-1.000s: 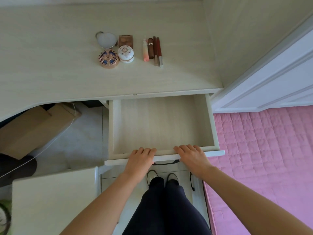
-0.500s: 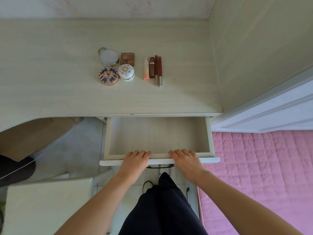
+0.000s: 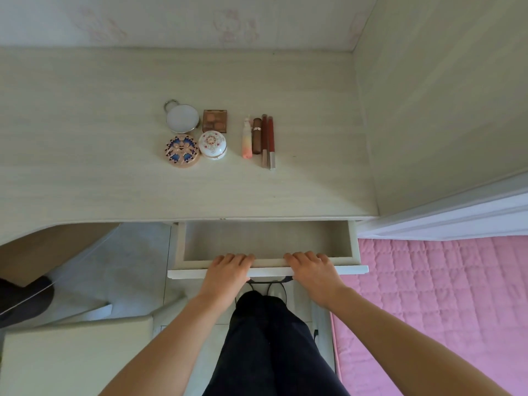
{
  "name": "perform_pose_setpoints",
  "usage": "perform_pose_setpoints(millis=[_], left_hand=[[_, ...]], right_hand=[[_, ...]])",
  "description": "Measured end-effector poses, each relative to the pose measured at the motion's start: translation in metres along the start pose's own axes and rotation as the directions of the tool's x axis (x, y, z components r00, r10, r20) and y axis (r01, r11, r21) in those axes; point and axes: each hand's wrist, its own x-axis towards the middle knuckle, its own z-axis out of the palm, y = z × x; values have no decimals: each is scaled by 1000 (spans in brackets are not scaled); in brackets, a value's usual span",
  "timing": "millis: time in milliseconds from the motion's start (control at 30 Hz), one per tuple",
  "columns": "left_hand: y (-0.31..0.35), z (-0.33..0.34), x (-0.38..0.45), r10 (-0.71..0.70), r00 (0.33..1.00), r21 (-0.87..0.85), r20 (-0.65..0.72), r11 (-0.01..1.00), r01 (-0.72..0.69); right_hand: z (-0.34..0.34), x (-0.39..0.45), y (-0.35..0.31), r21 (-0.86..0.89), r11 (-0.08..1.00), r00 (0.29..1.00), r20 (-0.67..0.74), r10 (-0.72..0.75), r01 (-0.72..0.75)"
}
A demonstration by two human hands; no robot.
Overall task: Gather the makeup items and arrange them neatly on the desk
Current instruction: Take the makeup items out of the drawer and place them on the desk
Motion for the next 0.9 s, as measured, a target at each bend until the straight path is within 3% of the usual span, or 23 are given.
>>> perform_pose_setpoints(millis=[233,433,533,600,667,733,833,900], left_hand=[[-14,-5,18,-5,1000,-40,-9,999,5],[-18,-3,31,-50,993,-100,108,993,61],[-14,-1,32,-107,990,-154,93,981,121],[-9,-4,27,-159,987,-315,34,935,162],[-4,-10,18,-266,964,-524,-19,824,217],[0,-17,8,-405,915,-706,1,647,287],[1,-22,-6,-577,801,-906,160,236,351],[-3,-18,-12,-647,662,-900,380,-91,427]], right_hand=[[-11,16,4,28,999,999,-32,41,-40],[-14,25,8,41,998,996,-73,58,-55],[-13,25,6,157,983,988,-106,110,-93],[-15,19,2,273,956,971,-182,157,-103],[-19,9,-3,348,933,936,-289,201,-93],[-19,-3,-8,421,904,902,-358,240,-74],[-17,-17,-17,642,757,846,-332,417,-120],[-14,-22,-22,829,512,771,-170,614,-225]])
